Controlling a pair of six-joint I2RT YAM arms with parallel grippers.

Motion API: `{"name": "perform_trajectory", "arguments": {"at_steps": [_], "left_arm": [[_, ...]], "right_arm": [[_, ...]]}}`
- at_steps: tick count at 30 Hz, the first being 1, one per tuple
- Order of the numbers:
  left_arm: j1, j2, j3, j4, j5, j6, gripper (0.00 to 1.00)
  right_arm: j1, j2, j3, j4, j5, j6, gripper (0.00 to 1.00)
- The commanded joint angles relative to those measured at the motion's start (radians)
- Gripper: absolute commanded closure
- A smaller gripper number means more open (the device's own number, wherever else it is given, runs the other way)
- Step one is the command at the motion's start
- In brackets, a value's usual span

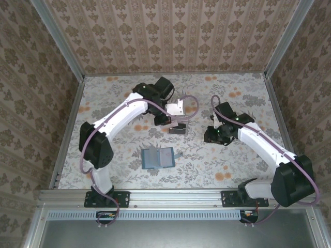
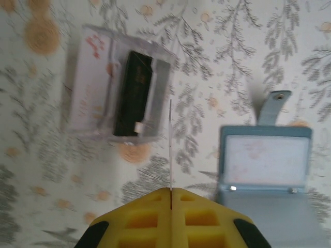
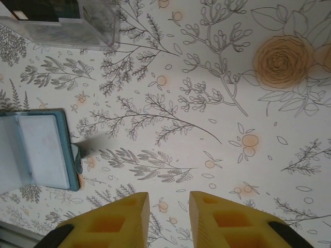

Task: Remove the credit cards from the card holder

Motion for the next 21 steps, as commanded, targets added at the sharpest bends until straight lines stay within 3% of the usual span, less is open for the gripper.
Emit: {"name": "perform_trajectory", "arguments": {"at_steps": [1,11,21], "left_arm": [[-0.002,0.089,0.139,-0.111,-0.028,0.179,1.00],[0.002,0.376,0.542,-0.264,-0.063,0.275,1.00],[0.003,0.480,0.636,-0.234,-0.019,0.270,1.00]], "right_arm": [[-0.013,-0.033,-0.014,-0.052,0.021,-0.025,0.73],[-0.037,-0.065,-0.027,-0.069,0.023,-0.019,0.72],[-0.041,-0.057,-0.027,-0.068,0.017,-0.018,0.72]]}}
